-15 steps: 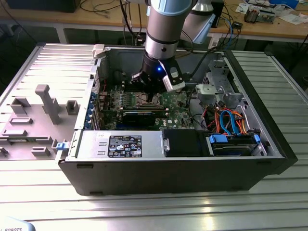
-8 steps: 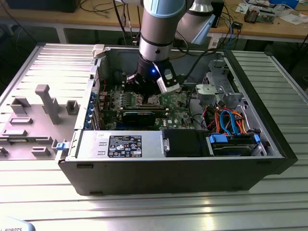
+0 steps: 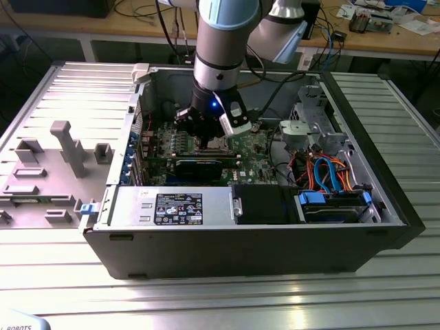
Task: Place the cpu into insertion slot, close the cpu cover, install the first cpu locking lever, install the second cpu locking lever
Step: 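Install the second cpu locking lever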
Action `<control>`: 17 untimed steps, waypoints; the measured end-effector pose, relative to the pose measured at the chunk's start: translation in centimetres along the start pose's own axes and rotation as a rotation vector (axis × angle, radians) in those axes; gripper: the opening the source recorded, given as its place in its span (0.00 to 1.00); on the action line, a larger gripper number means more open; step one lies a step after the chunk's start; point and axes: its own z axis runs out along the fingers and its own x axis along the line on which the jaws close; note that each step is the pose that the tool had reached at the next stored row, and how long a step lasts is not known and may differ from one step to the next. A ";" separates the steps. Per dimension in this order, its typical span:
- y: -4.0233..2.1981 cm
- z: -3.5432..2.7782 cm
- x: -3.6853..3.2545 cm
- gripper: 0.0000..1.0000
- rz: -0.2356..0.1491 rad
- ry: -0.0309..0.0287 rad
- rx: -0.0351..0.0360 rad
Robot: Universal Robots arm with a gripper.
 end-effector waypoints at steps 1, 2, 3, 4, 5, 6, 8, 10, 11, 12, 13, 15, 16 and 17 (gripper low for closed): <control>-0.20 0.05 0.04 0.11 -0.001 -0.0002 -0.0077; -0.35 0.07 0.05 0.11 -0.001 -0.0003 -0.0103; -0.44 0.09 0.07 0.11 -0.001 -0.0003 -0.0124; -0.52 0.13 0.12 0.11 -0.001 -0.0004 -0.0150; -0.58 0.16 0.17 0.11 -0.002 -0.0004 -0.0180; -0.67 0.22 0.23 0.11 -0.003 -0.0004 -0.0231; -0.78 0.33 0.28 0.11 -0.007 -0.0004 -0.0352; -0.95 0.47 0.33 0.11 -0.013 -0.0004 -0.0510; -1.00 0.53 0.35 0.11 -0.015 -0.0003 -0.0558; -1.06 0.64 0.41 0.11 -0.019 -0.0001 -0.0621; -1.12 0.71 0.45 0.11 -0.021 0.0002 -0.0647; -1.31 0.84 0.56 0.11 -0.028 0.0008 -0.0681; -1.37 0.88 0.59 0.11 -0.031 0.0013 -0.0688; -1.43 0.94 0.62 0.11 -0.037 0.0019 -0.0701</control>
